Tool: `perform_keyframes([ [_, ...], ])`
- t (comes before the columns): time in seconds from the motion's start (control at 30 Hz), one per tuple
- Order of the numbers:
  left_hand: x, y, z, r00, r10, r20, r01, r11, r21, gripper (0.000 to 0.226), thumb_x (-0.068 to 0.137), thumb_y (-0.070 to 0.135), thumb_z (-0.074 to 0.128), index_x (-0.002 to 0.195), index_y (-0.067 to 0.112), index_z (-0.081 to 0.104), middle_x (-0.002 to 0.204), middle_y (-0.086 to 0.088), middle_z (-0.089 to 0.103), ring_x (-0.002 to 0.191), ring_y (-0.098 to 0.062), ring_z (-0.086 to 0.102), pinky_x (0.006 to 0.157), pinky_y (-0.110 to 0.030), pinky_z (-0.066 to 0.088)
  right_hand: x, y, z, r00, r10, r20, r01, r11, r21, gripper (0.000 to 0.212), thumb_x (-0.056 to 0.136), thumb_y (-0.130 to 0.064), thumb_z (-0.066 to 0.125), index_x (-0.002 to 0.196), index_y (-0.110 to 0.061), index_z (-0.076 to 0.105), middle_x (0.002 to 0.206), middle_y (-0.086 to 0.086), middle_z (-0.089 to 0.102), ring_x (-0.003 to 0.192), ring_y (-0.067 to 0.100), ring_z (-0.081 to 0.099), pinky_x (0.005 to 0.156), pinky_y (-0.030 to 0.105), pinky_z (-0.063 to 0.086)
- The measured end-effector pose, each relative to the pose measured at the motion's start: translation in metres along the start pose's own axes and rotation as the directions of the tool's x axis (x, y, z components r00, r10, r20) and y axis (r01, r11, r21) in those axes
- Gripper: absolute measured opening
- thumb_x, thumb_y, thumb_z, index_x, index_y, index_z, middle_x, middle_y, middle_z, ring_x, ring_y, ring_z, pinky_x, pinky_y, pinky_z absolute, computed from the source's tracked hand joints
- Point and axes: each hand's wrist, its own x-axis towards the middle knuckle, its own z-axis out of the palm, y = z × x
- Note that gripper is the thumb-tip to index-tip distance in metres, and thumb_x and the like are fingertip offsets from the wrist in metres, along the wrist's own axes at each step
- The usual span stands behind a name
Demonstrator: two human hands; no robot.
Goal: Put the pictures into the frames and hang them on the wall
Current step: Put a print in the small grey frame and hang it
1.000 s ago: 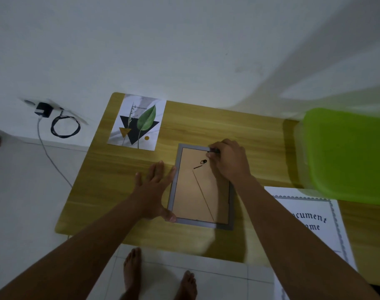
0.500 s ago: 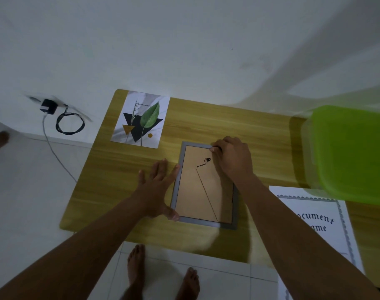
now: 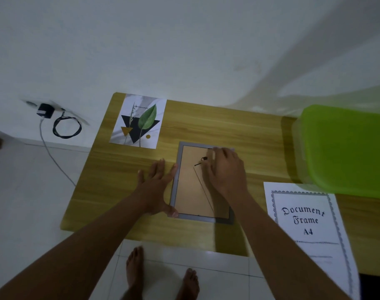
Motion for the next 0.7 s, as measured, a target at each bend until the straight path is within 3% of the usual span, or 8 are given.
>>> perform_keyframes([
  [0.07, -0.001, 0.0, 0.001, 1.0, 0.003, -0.009, -0.003, 1.0, 0.001, 0.141, 0.055, 0.071, 0.076, 0.144, 0.041, -0.03, 0.149, -0.006, -0.042, 0.134, -0.029, -0.04, 0.108, -0.063, -0.016, -0.035, -0.011, 0.004, 0.998, 0.025, 0.058, -0.022, 0.998, -0.052, 0.052, 0.09, -0.064, 0.044, 0.114, -0.019, 0.054, 0.117, 0.003, 0.058, 0.111, 0.022, 0.054, 0.097, 0.043, 0.045],
  [0.13, -0.002, 0.0, 0.001, 1.0, 0.008, -0.01, -0.008, 1.0, -0.003, 0.142, 0.054, 0.071, 0.076, 0.144, 0.041, -0.029, 0.149, -0.006, -0.042, 0.136, -0.03, -0.038, 0.108, -0.063, -0.016, -0.059, -0.017, 0.01, 0.99, 0.05, 0.134, -0.038, 0.995, -0.09, 0.061, 0.086, -0.068, 0.049, 0.119, -0.017, 0.051, 0.127, 0.005, 0.052, 0.12, 0.023, 0.049, 0.103, 0.045, 0.042],
  [0.23, 0.0, -0.001, 0.0, 1.0, 0.009, 0.005, -0.01, 1.0, 0.017, 0.145, 0.05, 0.073, 0.077, 0.143, 0.042, -0.03, 0.148, -0.007, -0.042, 0.136, -0.031, -0.037, 0.107, -0.064, -0.015, -0.065, -0.015, 0.013, 0.986, 0.103, 0.129, -0.106, 0.994, 0.02, 0.052, 0.093, -0.047, 0.057, 0.129, -0.01, 0.051, 0.141, 0.011, 0.046, 0.132, 0.028, 0.042, 0.11, 0.045, 0.037],
  [0.33, 0.0, -0.002, -0.002, 1.0, 0.009, 0.028, -0.01, 1.0, 0.029, 0.149, 0.046, 0.073, 0.079, 0.143, 0.042, -0.031, 0.147, -0.007, -0.042, 0.134, -0.03, -0.039, 0.107, -0.065, -0.014, -0.058, -0.02, 0.007, 0.989, 0.106, 0.105, -0.115, 0.99, 0.081, 0.041, 0.093, -0.039, 0.057, 0.12, -0.008, 0.054, 0.131, 0.01, 0.049, 0.121, 0.027, 0.048, 0.103, 0.044, 0.044],
  [0.47, 0.001, -0.003, 0.0, 1.0, 0.003, 0.023, -0.004, 1.0, 0.025, 0.152, 0.043, 0.072, 0.08, 0.143, 0.042, -0.031, 0.15, -0.008, -0.04, 0.135, -0.03, -0.038, 0.107, -0.066, -0.013, -0.057, -0.024, 0.004, 0.976, 0.17, 0.135, -0.195, 0.959, 0.204, 0.044, 0.089, -0.039, 0.059, 0.118, -0.009, 0.046, 0.125, 0.008, 0.046, 0.111, 0.028, 0.051, 0.087, 0.042, 0.05],
  [0.57, 0.001, -0.003, -0.001, 1.0, 0.006, 0.021, -0.007, 0.999, 0.041, 0.151, 0.044, 0.072, 0.079, 0.143, 0.042, -0.031, 0.151, -0.009, -0.038, 0.137, -0.031, -0.036, 0.107, -0.066, -0.012, -0.057, -0.025, 0.001, 0.977, 0.181, 0.11, -0.204, 0.947, 0.248, 0.043, 0.087, -0.037, 0.06, 0.118, -0.012, 0.043, 0.121, 0.006, 0.047, 0.105, 0.028, 0.053, 0.076, 0.036, 0.048],
  [0.7, 0.001, -0.004, 0.0, 1.0, 0.012, 0.01, -0.012, 0.999, 0.045, 0.15, 0.045, 0.072, 0.079, 0.143, 0.041, -0.03, 0.151, -0.009, -0.038, 0.138, -0.033, -0.034, 0.108, -0.068, -0.01, -0.052, -0.026, -0.014, 0.972, 0.225, 0.066, -0.234, 0.929, 0.285, 0.038, 0.089, -0.033, 0.062, 0.118, -0.015, 0.044, 0.117, 0.006, 0.052, 0.098, 0.024, 0.055, 0.074, 0.033, 0.045],
])
